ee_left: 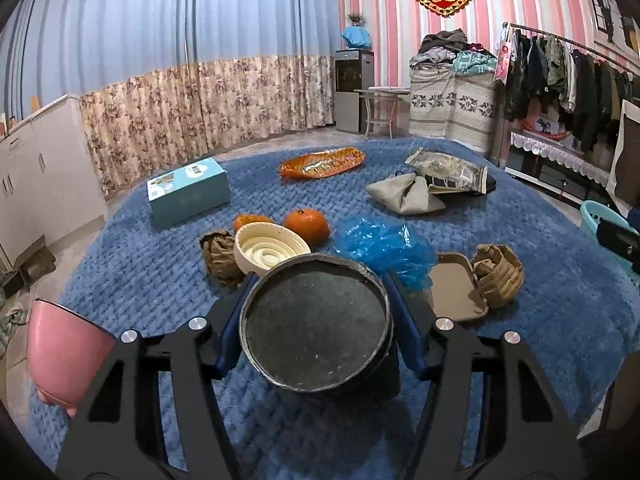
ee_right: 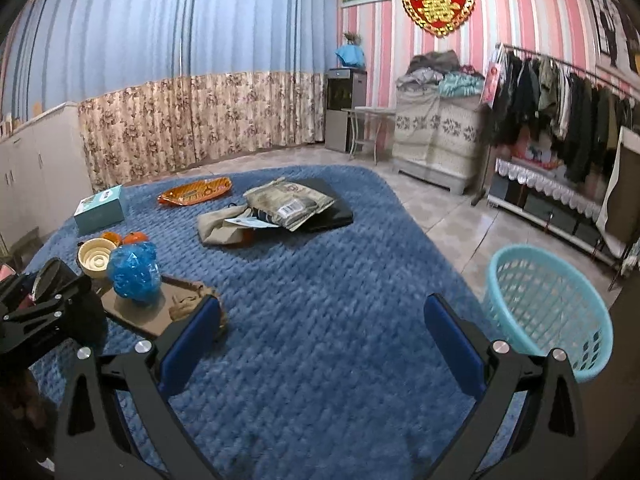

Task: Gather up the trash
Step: 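Lower the left tool onto the black cylindrical can and close on it, then grasp the tan woven pouch on the tray with the right tool while the left holds the can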

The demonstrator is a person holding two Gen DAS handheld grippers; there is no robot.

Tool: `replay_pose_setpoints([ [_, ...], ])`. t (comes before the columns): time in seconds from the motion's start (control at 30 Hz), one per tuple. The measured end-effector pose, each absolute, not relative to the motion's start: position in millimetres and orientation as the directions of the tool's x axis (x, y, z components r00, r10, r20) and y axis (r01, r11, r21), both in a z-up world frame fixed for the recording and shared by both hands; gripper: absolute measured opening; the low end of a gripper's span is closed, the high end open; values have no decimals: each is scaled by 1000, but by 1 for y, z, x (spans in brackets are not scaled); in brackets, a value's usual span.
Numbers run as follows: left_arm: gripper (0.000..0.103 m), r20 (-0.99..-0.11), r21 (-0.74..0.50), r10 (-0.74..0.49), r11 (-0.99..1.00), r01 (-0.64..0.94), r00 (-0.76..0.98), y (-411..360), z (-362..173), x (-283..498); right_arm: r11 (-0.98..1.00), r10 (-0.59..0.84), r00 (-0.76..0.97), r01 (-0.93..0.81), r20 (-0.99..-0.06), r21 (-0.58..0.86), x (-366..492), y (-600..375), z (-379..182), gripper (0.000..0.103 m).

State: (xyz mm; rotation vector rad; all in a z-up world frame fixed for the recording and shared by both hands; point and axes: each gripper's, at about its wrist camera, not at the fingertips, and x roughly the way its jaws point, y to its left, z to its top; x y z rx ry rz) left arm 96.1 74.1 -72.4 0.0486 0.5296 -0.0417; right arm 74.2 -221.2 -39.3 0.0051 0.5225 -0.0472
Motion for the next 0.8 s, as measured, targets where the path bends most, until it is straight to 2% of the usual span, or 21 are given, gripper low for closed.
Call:
replay_pose_setpoints([
  [0.27,61,-467,37,8,999,10,884,88,-52,88,998,35,833,0,-552,63,83,-213,-52,99],
  [0.8,61,-472,-8,69,997,-82,879,148,-47,88,992,112,762,-118,-638,33,125,-153,-82,98],
])
